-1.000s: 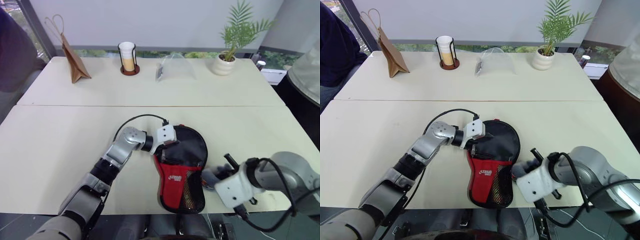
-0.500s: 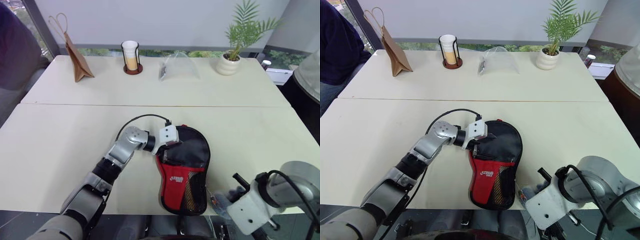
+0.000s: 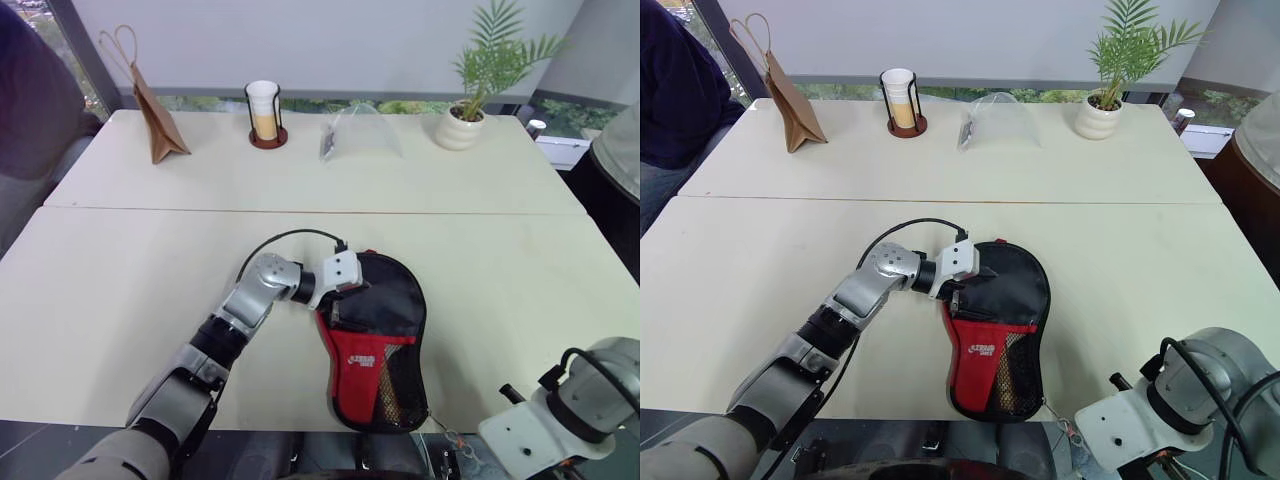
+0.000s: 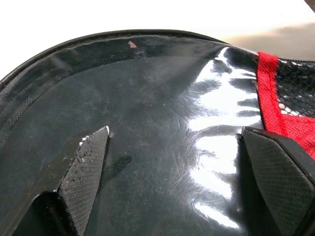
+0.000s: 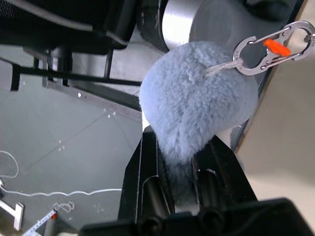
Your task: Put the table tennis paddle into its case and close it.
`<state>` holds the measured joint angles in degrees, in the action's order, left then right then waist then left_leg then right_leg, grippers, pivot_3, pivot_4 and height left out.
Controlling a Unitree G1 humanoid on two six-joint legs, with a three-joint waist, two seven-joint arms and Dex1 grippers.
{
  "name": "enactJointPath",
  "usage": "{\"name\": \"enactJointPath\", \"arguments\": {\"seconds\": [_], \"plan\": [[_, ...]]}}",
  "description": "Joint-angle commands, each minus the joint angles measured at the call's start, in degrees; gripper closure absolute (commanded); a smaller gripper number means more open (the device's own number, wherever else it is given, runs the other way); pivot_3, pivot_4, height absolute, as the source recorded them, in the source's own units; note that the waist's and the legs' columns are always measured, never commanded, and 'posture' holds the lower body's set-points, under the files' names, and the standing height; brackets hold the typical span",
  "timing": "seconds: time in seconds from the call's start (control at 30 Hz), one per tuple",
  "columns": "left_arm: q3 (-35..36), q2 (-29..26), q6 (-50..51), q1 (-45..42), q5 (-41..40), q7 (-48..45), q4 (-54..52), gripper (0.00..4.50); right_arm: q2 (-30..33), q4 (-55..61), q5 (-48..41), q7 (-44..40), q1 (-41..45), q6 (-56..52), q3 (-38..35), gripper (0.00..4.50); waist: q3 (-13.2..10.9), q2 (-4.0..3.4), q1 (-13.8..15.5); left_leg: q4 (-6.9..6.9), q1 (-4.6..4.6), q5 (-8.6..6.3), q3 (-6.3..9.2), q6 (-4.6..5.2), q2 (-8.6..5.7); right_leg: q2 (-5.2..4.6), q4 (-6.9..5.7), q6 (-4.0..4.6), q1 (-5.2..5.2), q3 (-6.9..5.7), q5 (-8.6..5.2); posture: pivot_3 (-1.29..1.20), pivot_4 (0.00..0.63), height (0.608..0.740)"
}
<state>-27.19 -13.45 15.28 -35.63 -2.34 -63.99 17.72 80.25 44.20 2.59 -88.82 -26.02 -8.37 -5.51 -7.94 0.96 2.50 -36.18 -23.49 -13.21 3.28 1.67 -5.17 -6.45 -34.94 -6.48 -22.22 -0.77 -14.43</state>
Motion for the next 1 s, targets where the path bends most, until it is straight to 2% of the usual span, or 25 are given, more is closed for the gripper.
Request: {"name": "enactJointPath", "arguments": {"seconds": [0.03, 0.27, 0.37, 0.43, 0.57, 0.67, 1.0], "plan": [[-2.80, -0.97, 1.83, 2.30, 3.28, 0.59, 4.69, 0.00, 0.94, -1.23, 0.28, 0.13, 1.81, 1.52, -1.38, 4.10, -0.02, 0.00, -0.05, 0.00, 0.00, -0.01, 0.00, 0.01, 0.00, 0.00, 0.01, 0.00, 0.00, -0.01, 0.00, 0.00, 0.150, 0.734], [3.78, 0.68, 2.74, -0.35, -1.09, 2.74, 5.28, 0.00, -0.09, -5.04, -2.63, 2.46, 15.02, -2.74, 1.51, 4.10, -0.35, -0.18, -0.28, -0.02, -0.01, -0.01, -0.03, 0.02, 0.05, -0.14, 0.02, -0.05, -0.01, -0.27, -0.03, 0.00, 0.150, 0.734], [6.68, 0.88, 3.91, -0.93, -4.06, 1.86, 3.53, 0.00, -1.14, -6.42, -2.27, 3.51, 18.75, -3.35, 4.33, 3.12, -0.49, -0.28, -0.38, 0.00, -0.06, -0.01, -0.02, 0.02, 0.09, -0.40, 0.02, 0.01, -0.08, -0.73, 0.01, 0.00, 0.150, 0.734], [9.30, 0.93, 5.28, -1.33, -6.88, 1.49, 1.30, 0.00, -2.25, -7.41, -2.64, 4.10, 22.27, -4.76, 6.39, 2.13, -0.58, -0.38, -0.36, 0.01, -0.18, 0.00, -0.02, 0.03, 0.08, -0.47, 0.01, 0.02, -0.24, -0.91, 0.05, 0.00, 0.150, 0.734], [12.76, -0.01, 8.78, -1.99, -10.95, 0.97, -2.56, 0.00, -4.30, -10.16, -2.35, 5.24, 30.07, -7.33, 9.26, 0.08, -0.79, -0.49, -0.22, -0.09, -1.04, 0.15, 0.02, 0.13, 0.05, -0.40, -0.25, -0.20, -1.17, -1.01, 0.20, 0.00, 0.150, 0.734], [14.46, -0.94, 10.77, -2.50, -12.92, 1.01, -4.56, 0.00, -4.81, -12.40, -2.59, 5.50, 34.59, -8.28, 9.66, 0.08, -1.16, -0.52, -0.19, -0.09, -1.03, 0.16, 0.03, 0.10, 0.02, -0.40, -0.26, -0.21, -1.17, -1.02, 0.22, 0.00, 0.150, 0.734], [20.43, -7.59, 17.48, -5.37, -20.25, -1.45, -11.20, 0.00, -1.05, -21.99, -8.71, 4.44, 42.64, -8.86, 0.30, 0.08, -1.57, -0.59, -0.32, -0.19, -1.01, 0.15, 0.03, 0.07, -0.02, -0.39, -0.27, -0.23, -1.11, -1.03, 0.26, 0.00, 0.150, 0.734]]}}
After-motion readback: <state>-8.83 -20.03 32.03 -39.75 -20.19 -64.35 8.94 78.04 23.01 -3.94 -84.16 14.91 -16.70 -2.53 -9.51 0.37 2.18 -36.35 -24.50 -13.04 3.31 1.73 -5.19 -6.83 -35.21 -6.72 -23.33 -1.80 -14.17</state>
